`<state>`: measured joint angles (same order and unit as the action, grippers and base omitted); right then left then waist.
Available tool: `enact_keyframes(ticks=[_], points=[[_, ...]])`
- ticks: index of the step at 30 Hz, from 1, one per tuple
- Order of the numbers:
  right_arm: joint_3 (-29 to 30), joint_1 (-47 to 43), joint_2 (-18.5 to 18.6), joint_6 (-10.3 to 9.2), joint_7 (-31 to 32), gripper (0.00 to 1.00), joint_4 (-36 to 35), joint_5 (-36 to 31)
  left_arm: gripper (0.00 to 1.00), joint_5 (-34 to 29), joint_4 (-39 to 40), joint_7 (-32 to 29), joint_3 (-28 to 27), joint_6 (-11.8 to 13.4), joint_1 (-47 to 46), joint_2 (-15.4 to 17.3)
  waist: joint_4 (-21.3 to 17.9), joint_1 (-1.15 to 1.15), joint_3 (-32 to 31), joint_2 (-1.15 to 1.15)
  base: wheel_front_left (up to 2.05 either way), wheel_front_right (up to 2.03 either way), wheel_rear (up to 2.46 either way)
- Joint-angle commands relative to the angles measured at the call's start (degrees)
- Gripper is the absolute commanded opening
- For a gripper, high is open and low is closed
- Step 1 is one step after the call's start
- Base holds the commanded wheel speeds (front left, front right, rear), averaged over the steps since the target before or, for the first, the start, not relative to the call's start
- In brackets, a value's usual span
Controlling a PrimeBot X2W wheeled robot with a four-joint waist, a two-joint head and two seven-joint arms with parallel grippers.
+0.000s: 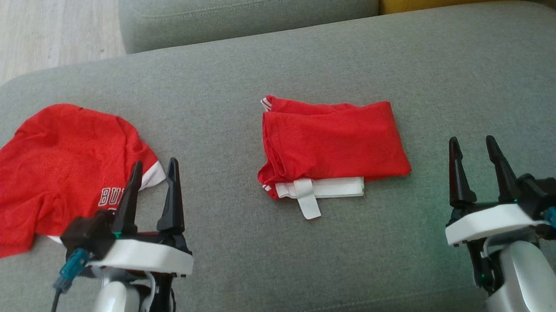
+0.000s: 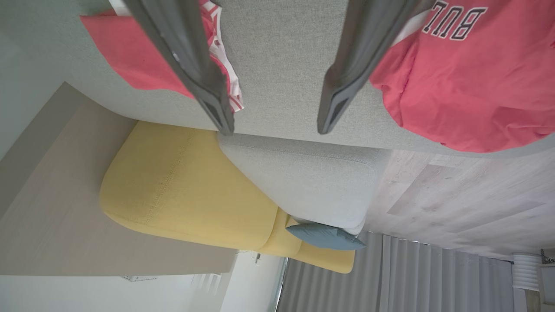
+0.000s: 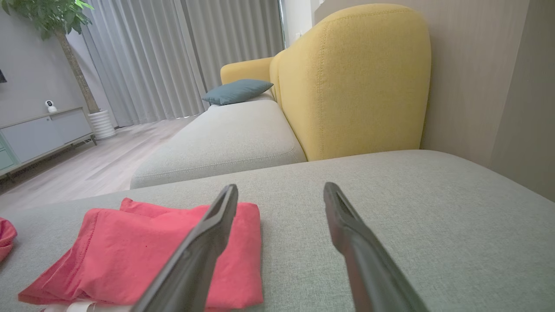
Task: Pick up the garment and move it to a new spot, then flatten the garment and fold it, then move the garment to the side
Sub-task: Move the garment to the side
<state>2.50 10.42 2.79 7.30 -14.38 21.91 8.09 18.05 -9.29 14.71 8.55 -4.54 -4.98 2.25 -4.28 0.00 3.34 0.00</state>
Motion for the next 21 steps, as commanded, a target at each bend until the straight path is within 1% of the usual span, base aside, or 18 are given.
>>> enact_keyframes(ticks=[1, 7, 10, 15, 17, 21], points=[[-1.33, 0.83, 0.11, 0.19, -0.62, 1.00, -2.19, 0.39, 1.00, -0.12, 2.48, 0.29, -1.94, -0.06, -1.96, 0.63, 0.02, 0.00, 0.08, 0.00, 0.00, 0.00, 0.00], [-1.41, 1.01, 0.10, 0.19, -0.62, 1.00, -2.27, 0.59, 1.00, -0.30, 2.69, 0.29, -1.51, -0.22, -2.19, 0.63, 0.42, 0.00, 0.75, 0.00, 0.00, 0.00, 0.00], [-2.15, 1.85, 0.10, 0.19, -0.62, 1.00, -1.06, 0.69, 1.00, -0.71, 2.60, 0.29, -0.95, -0.40, -2.75, 0.63, 1.04, 0.00, 1.78, 0.00, 0.00, 0.00, 0.00], [-3.42, 5.64, 0.10, 0.19, 0.24, 1.00, 4.84, 1.47, 1.00, -1.04, 2.62, 0.29, -0.56, -0.69, -3.78, 0.63, 2.41, 0.00, 4.70, 0.00, 0.00, 0.00, 0.00], [-3.65, 7.56, 0.10, 0.19, 0.64, 1.00, 7.35, 2.76, 1.00, -1.19, 2.45, 0.29, -0.18, -0.86, -4.30, 0.63, 3.19, 0.00, 5.83, 0.00, 0.00, 0.00, 0.00], [-2.60, 11.74, 0.10, 0.19, 2.46, 1.00, 13.45, 4.66, 1.00, -1.20, 2.20, 0.29, 0.31, -1.08, -5.22, 0.63, 4.69, 0.00, 8.03, 0.00, 0.00, 0.00, 0.00]])
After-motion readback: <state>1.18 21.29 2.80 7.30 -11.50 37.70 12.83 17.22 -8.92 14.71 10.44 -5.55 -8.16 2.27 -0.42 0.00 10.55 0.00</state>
